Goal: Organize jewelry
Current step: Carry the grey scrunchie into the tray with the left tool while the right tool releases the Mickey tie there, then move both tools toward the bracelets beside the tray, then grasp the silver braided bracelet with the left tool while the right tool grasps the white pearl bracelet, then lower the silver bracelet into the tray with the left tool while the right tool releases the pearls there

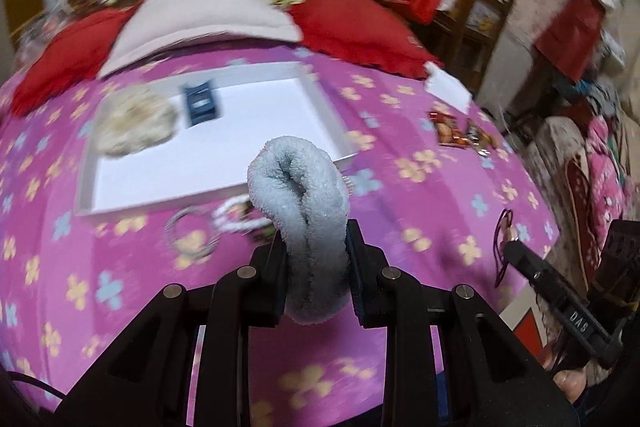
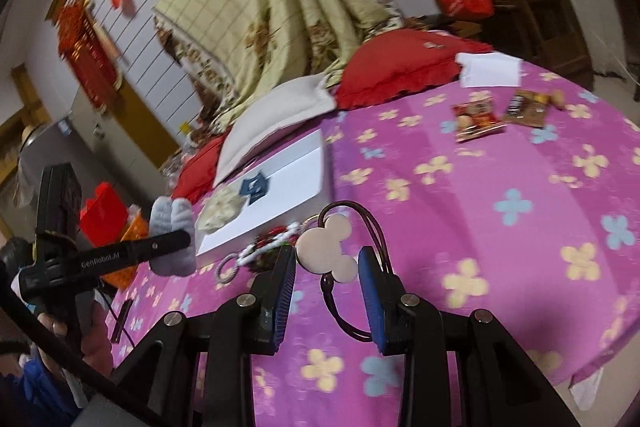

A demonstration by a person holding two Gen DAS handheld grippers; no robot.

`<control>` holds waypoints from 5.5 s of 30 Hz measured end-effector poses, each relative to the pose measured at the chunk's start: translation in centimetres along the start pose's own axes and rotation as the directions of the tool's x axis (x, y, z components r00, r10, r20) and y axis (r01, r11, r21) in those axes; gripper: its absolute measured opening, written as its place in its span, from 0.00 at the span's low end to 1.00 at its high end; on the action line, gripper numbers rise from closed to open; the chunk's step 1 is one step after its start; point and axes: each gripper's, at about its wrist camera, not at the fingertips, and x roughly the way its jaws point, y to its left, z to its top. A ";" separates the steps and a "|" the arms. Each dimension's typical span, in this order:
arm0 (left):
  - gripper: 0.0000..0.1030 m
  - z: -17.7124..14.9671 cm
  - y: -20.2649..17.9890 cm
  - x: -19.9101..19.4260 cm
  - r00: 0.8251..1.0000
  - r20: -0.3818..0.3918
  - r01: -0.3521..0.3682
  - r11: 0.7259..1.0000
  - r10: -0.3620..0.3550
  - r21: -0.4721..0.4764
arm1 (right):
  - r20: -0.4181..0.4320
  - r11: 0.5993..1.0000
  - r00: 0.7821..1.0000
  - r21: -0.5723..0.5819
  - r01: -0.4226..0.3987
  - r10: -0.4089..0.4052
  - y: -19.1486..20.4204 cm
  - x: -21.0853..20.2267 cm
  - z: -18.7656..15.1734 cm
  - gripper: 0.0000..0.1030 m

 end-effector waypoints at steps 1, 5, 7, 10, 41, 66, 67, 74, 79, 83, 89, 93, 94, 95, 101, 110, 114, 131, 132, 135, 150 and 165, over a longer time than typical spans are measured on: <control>0.23 0.4 -0.9 0.3 1.000 0.000 0.007 1.000 -0.007 0.013 | 0.005 1.000 1.000 0.007 0.001 -0.001 -0.4 -0.3 0.1 0.30; 0.24 1.2 -3.0 1.3 1.000 -0.012 0.028 0.999 -0.028 0.043 | 0.017 1.000 1.000 0.029 0.004 -0.005 -1.0 -1.0 0.6 0.30; 0.24 1.3 -3.2 1.5 0.999 -0.016 0.031 0.998 -0.031 0.047 | 0.018 1.000 1.000 0.023 0.001 -0.001 -0.7 -1.1 0.9 0.30; 0.24 1.2 -2.9 1.6 0.999 -0.017 0.034 0.999 -0.033 0.036 | 0.023 1.000 1.000 -0.008 -0.002 0.002 0.6 -1.2 1.2 0.30; 0.24 2.1 22.5 3.4 0.996 -0.003 -0.091 0.973 0.092 -0.212 | -0.356 0.965 0.934 -0.236 -0.119 0.028 18.1 26.0 4.8 0.30; 0.38 -1.3 22.2 -1.6 0.996 0.086 0.011 0.957 0.015 -0.289 | -0.301 0.970 0.952 -0.242 -0.017 -0.059 12.5 18.8 4.3 0.59; 0.38 -1.9 21.1 -1.2 0.998 0.067 0.010 0.963 0.009 -0.268 | -0.305 0.973 0.949 -0.232 0.003 -0.075 11.2 18.0 3.8 0.58; 0.38 -4.0 15.1 3.1 0.999 -0.045 -0.015 0.987 0.008 -0.158 | -0.325 0.991 0.942 -0.126 0.038 -0.078 6.2 15.2 0.7 0.58; 0.38 -3.5 14.3 6.4 0.994 -0.093 -0.067 0.988 0.055 -0.137 | -0.315 0.992 0.947 -0.122 0.032 -0.069 5.6 14.5 -0.1 0.58; 0.38 -3.1 15.1 8.1 0.992 -0.108 -0.082 0.981 0.064 -0.174 | -0.313 0.991 0.948 -0.134 0.009 -0.051 6.0 14.7 -0.6 0.58; 0.05 -2.6 14.6 9.1 0.985 -0.104 -0.149 0.978 0.135 -0.147 | -0.332 0.987 0.942 -0.160 -0.014 -0.040 7.0 15.5 -1.3 0.58; 0.05 -3.9 15.2 8.1 0.982 -0.096 -0.177 0.973 0.163 -0.151 | -0.339 0.984 0.940 -0.176 -0.031 -0.032 8.0 16.0 -1.4 0.58; 0.05 -4.5 15.7 7.4 0.982 -0.094 -0.178 0.970 0.164 -0.164 | -0.341 0.983 0.940 -0.179 -0.039 -0.025 8.2 16.2 -1.4 0.58; 0.05 -5.3 16.4 6.8 0.983 -0.093 -0.176 0.967 0.161 -0.183 | -0.343 0.982 0.939 -0.185 -0.045 -0.021 8.5 16.4 -1.3 0.58; 0.05 -8.7 19.6 3.6 0.991 -0.080 -0.123 0.947 0.103 -0.298 | -0.324 0.968 0.944 -0.249 -0.020 -0.064 10.3 18.8 -0.7 0.57; 0.06 -9.4 19.2 3.1 0.992 -0.060 -0.127 0.954 0.115 -0.270 | -0.337 0.974 0.928 -0.209 0.089 -0.157 8.5 23.6 0.9 0.33; 0.06 -9.5 18.9 3.1 0.990 -0.051 -0.137 0.958 0.128 -0.251 | -0.364 0.990 0.927 -0.137 0.043 -0.091 8.2 23.8 0.9 0.20; 0.05 -10.2 18.2 -1.7 0.997 0.038 -0.057 0.953 0.071 -0.297 | -0.259 0.978 0.959 -0.144 -0.154 0.113 14.1 14.8 1.9 0.08; 0.05 -10.2 18.0 -2.1 0.996 0.045 -0.055 0.954 0.072 -0.296 | -0.254 0.977 0.960 -0.141 -0.159 0.119 14.1 14.4 1.9 0.08; 0.05 -10.1 17.6 -3.2 0.995 0.062 -0.055 0.957 0.076 -0.285 | -0.236 0.976 0.962 -0.131 -0.174 0.140 14.1 12.8 1.9 0.08; 0.05 -8.6 16.4 -5.5 0.991 0.090 -0.074 0.965 0.099 -0.251 | -0.202 0.964 0.974 -0.223 -0.147 0.102 14.5 11.3 6.0 0.08; 0.05 4.6 13.3 5.1 0.999 0.047 -0.019 0.984 0.027 -0.177 | -0.276 0.929 0.957 -0.370 -0.019 -0.091 16.1 26.1 13.8 0.08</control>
